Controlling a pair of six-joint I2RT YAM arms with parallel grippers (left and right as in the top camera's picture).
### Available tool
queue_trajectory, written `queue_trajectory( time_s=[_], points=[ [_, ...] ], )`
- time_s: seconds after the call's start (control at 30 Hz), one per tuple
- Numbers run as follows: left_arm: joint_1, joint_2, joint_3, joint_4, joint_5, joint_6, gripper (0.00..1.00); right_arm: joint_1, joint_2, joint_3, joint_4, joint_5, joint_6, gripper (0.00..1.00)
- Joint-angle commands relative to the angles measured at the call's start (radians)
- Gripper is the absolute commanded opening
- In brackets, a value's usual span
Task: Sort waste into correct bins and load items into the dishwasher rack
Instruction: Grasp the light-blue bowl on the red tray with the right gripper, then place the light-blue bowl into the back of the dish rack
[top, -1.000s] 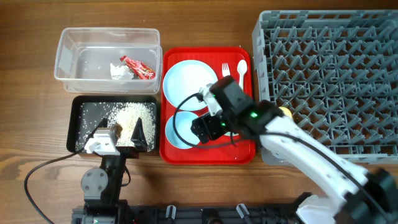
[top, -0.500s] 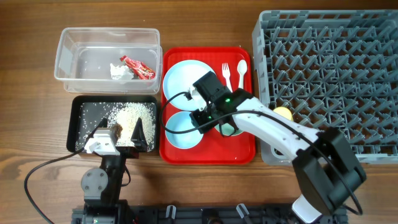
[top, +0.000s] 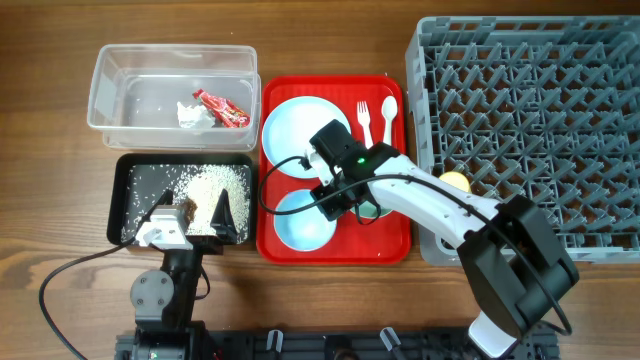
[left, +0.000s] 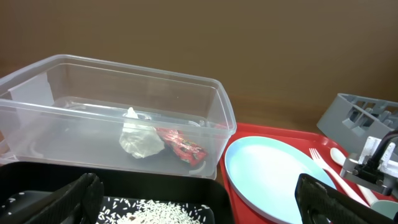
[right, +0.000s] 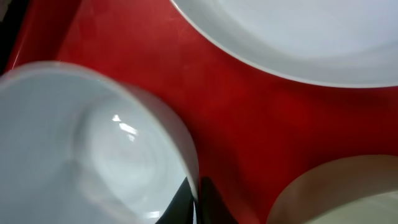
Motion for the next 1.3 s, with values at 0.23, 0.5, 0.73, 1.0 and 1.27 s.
queue_trajectory(
  time_s=[0.23, 0.5, 0.73, 1.0, 1.27],
  points=[
    [0.006, -0.003, -0.001, -0.009, 0.005, 0.013, 1.00, -0.013, -0.278, 0.031, -0.008, 0.076, 0.082, 0.04],
    [0.006, -0.003, -0.001, -0.009, 0.005, 0.013, 1.00, -0.139, -0.670, 0.031, -0.043, 1.140, 0.187, 0.04],
    [0.006, -0.003, -0.001, -0.009, 0.005, 0.013, 1.00, -0.351, -0.632, 0.030, -0.049, 1.471, 0.172, 0.04],
    [0.006, -0.003, -0.001, -0.009, 0.005, 0.013, 1.00, -0.555, -0.438, 0.030, -0.043, 1.461, 0.156, 0.04],
    [0.006, -0.003, -0.001, -0.009, 0.005, 0.013, 1.00, -0.649, -0.208, 0.030, 0.089, 1.460, 0.083, 0.04]
  ],
)
